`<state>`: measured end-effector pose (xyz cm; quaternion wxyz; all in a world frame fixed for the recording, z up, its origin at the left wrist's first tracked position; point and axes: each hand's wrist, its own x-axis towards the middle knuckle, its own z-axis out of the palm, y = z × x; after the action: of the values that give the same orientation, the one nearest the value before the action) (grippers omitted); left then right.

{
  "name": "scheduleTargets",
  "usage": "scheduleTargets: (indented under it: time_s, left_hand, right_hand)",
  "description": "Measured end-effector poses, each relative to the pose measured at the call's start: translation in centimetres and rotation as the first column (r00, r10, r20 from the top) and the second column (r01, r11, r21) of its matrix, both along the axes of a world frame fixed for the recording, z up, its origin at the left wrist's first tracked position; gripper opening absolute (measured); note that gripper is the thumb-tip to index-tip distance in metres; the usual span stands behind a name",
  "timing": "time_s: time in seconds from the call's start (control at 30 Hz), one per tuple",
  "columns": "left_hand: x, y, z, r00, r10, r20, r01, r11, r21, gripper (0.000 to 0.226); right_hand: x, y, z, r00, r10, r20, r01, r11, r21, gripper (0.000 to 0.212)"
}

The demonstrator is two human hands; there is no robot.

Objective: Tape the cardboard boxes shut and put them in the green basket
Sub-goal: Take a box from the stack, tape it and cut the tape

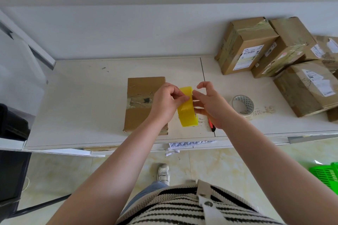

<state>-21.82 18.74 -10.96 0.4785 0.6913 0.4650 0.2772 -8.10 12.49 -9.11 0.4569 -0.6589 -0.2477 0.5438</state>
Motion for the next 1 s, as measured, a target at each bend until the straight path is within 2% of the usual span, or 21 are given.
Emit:
scheduleTargets:
  time_s: [0.17, 0.23, 0.27, 0.37, 0.4, 0.47, 0.53, 0.6, 0.63, 0.67, 0.7, 0.73, 0.77, 0.8, 0.87, 0.93, 1.0]
  left_hand:
    - [0.4, 0.3, 0.0, 0.992, 0.109, -0.065, -0.105, 0.992, 0.065, 0.014]
    - [0.6, 0.6, 0.3, 0.987, 0.162, 0.003, -0.161, 0.983, -0.084, 0.013]
    - [0.6, 0.8, 0.4, 0.981, 0.192, 0.034, -0.185, 0.97, -0.157, 0.014]
    - [0.4, 1.6, 0.6, 0.963, 0.258, 0.08, -0.231, 0.939, -0.255, 0.012]
    - [0.5, 1.8, 0.6, 0.952, 0.281, 0.124, -0.231, 0.92, -0.317, 0.012]
    - [0.8, 2.1, 0.4, 0.927, 0.318, 0.198, -0.202, 0.87, -0.45, 0.016]
    - [1.1, 2.3, 0.2, 0.926, 0.306, 0.221, -0.142, 0.825, -0.546, 0.014]
    - [1.5, 2.8, -0.1, 0.938, 0.274, 0.212, -0.087, 0.778, -0.622, 0.013]
    - [1.7, 3.2, -0.4, 0.95, 0.254, 0.181, -0.086, 0.771, -0.631, 0.021]
    - [2.0, 3.6, -0.8, 0.971, 0.205, 0.119, -0.1, 0.808, -0.581, 0.025]
    - [2.2, 3.7, -1.1, 0.993, 0.117, 0.012, -0.1, 0.89, -0.446, 0.021]
    - [2.6, 3.8, -1.5, 0.991, 0.037, -0.129, -0.067, 0.968, -0.24, 0.013]
    - [3.0, 3.8, -1.8, 0.965, -0.014, -0.264, 0.0, 0.999, -0.053, 0.005]
    - [3.4, 3.8, -2.2, 0.935, -0.037, -0.352, 0.063, 0.996, 0.064, 0.01]
    - [4.2, 3.7, -3.0, 0.869, -0.127, -0.479, 0.198, 0.975, 0.101, 0.022]
    - [4.8, 3.7, -4.0, 0.731, -0.219, -0.646, 0.355, 0.931, 0.086, 0.017]
    - [5.2, 3.8, -4.9, 0.598, -0.239, -0.765, 0.427, 0.903, 0.052, 0.017]
  right_hand:
    - [0.3, 0.2, -0.4, 0.999, -0.038, -0.006, 0.039, 0.995, 0.096, 0.026]
    - [0.9, 0.2, -0.6, 0.997, -0.065, -0.03, 0.069, 0.988, 0.137, 0.028]
    - [1.3, 0.3, -0.9, 0.996, -0.092, 0.008, 0.09, 0.985, 0.144, 0.028]
    - [2.7, 0.1, -2.2, 0.945, -0.138, 0.295, 0.132, 0.99, 0.038, 0.028]
    - [3.0, -0.1, -2.7, 0.951, -0.101, 0.293, 0.112, 0.994, -0.021, 0.032]
    - [3.1, -0.5, -3.9, 0.996, -0.053, 0.066, 0.059, 0.994, -0.089, 0.037]
    - [3.0, -0.9, -4.6, 0.971, -0.112, -0.21, 0.092, 0.991, -0.099, 0.037]
    - [3.3, -1.4, -5.3, 0.94, -0.173, -0.296, 0.15, 0.984, -0.097, 0.036]
    - [3.6, -1.8, -5.6, 0.934, -0.193, -0.301, 0.168, 0.98, -0.106, 0.035]
    - [3.8, -2.1, -5.8, 0.929, -0.214, -0.301, 0.186, 0.975, -0.12, 0.035]
    - [4.0, -2.4, -6.0, 0.924, -0.245, -0.294, 0.211, 0.967, -0.142, 0.034]
    - [4.0, -2.7, -6.2, 0.917, -0.283, -0.279, 0.244, 0.955, -0.169, 0.032]
    - [4.1, -2.9, -6.5, 0.91, -0.325, -0.259, 0.279, 0.94, -0.197, 0.029]
    - [4.0, -3.0, -6.8, 0.901, -0.363, -0.237, 0.312, 0.923, -0.226, 0.028]
    - [3.6, -3.1, -7.6, 0.89, -0.415, -0.189, 0.356, 0.892, -0.28, 0.028]
    - [3.3, -3.0, -8.5, 0.89, -0.431, -0.147, 0.376, 0.877, -0.299, 0.03]
    - [3.3, -2.6, -9.0, 0.923, -0.382, -0.051, 0.355, 0.894, -0.272, 0.03]
